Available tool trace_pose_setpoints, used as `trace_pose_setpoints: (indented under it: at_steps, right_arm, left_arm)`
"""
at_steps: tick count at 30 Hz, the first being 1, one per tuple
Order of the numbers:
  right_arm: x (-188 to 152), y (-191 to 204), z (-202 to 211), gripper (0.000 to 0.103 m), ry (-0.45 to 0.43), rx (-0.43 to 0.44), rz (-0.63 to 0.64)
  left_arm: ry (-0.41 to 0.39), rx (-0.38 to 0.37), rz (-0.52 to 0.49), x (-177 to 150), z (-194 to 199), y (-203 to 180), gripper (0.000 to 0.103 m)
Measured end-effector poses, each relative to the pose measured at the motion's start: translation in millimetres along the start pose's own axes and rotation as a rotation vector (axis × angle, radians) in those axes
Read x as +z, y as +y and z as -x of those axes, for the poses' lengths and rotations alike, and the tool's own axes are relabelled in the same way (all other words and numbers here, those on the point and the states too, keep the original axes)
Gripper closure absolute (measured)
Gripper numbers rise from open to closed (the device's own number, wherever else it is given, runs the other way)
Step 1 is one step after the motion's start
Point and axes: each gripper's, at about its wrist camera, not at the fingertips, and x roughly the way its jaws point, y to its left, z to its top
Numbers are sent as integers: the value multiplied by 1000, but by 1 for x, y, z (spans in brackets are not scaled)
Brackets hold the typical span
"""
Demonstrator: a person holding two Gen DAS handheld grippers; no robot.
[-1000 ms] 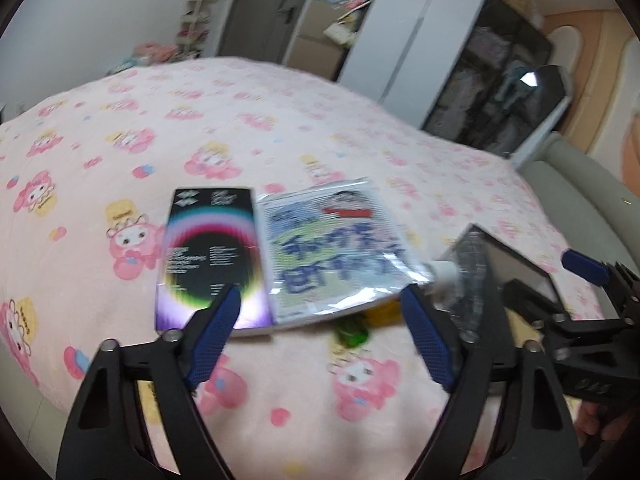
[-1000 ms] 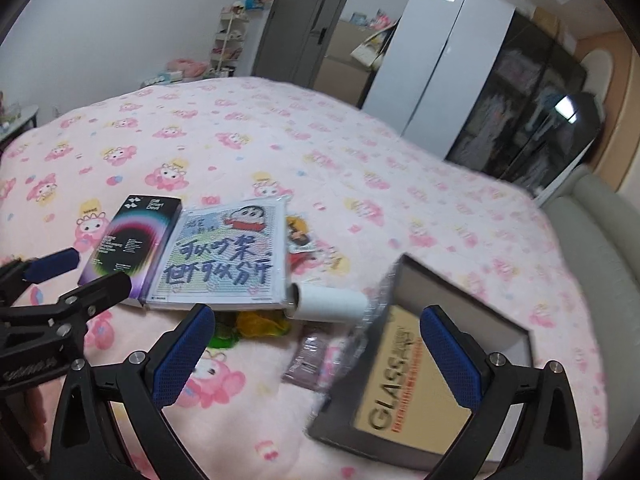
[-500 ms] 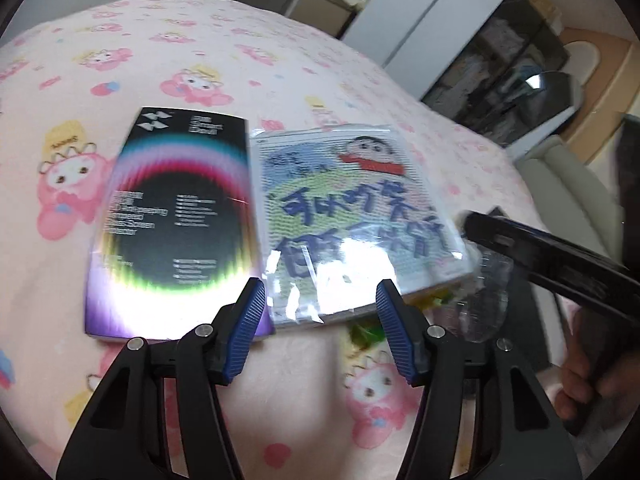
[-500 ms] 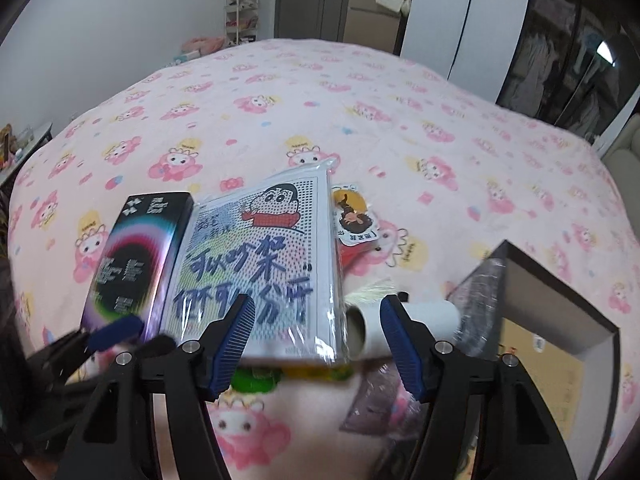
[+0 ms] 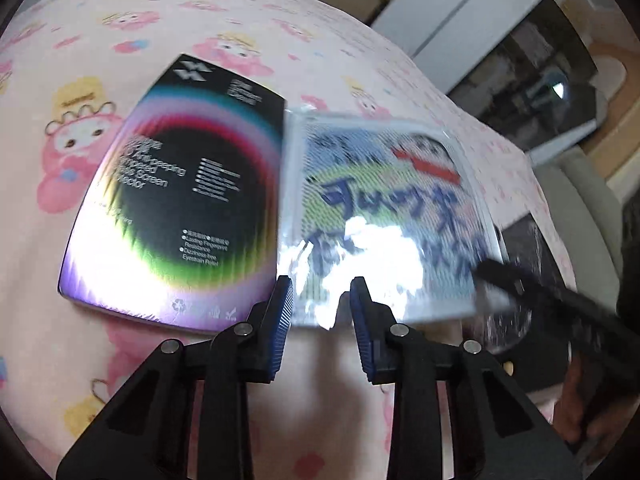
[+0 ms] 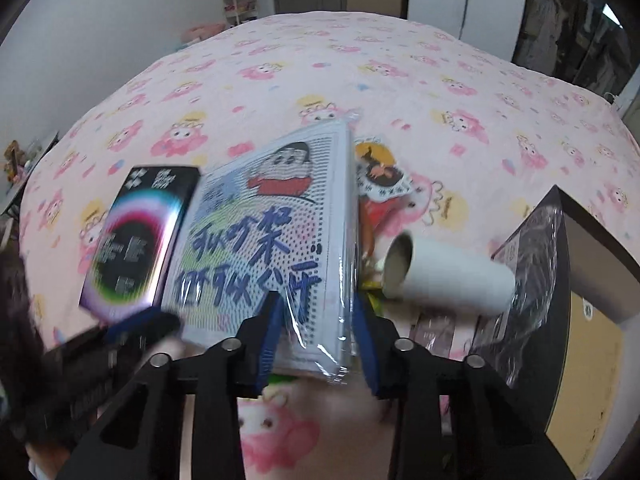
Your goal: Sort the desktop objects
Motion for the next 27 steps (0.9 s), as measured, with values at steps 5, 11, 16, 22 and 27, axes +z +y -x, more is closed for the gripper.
trace_pose_setpoints:
  at_steps: [5,11,16,22,27]
  right_arm:
    - [-3,-3,-3,73,18,19,-21]
    - [-8,5,-8,71,17,-8,10]
    - [-31,19,21,74,-4,-6,29]
    - [-75,19,42,77,36,69,-71]
    - [-86,12,49,77,13,53,-119]
  left_arm:
    - [11,-9,-8,2,-10,-8,45]
    - [14,-24,-34,1,-14,-8,47]
    - [33,-81,-18,-4,-10,0,62]
    - [69,-157,-65,-22,1,-14,62]
    - [-11,-97,-68,-18,15,-10,62]
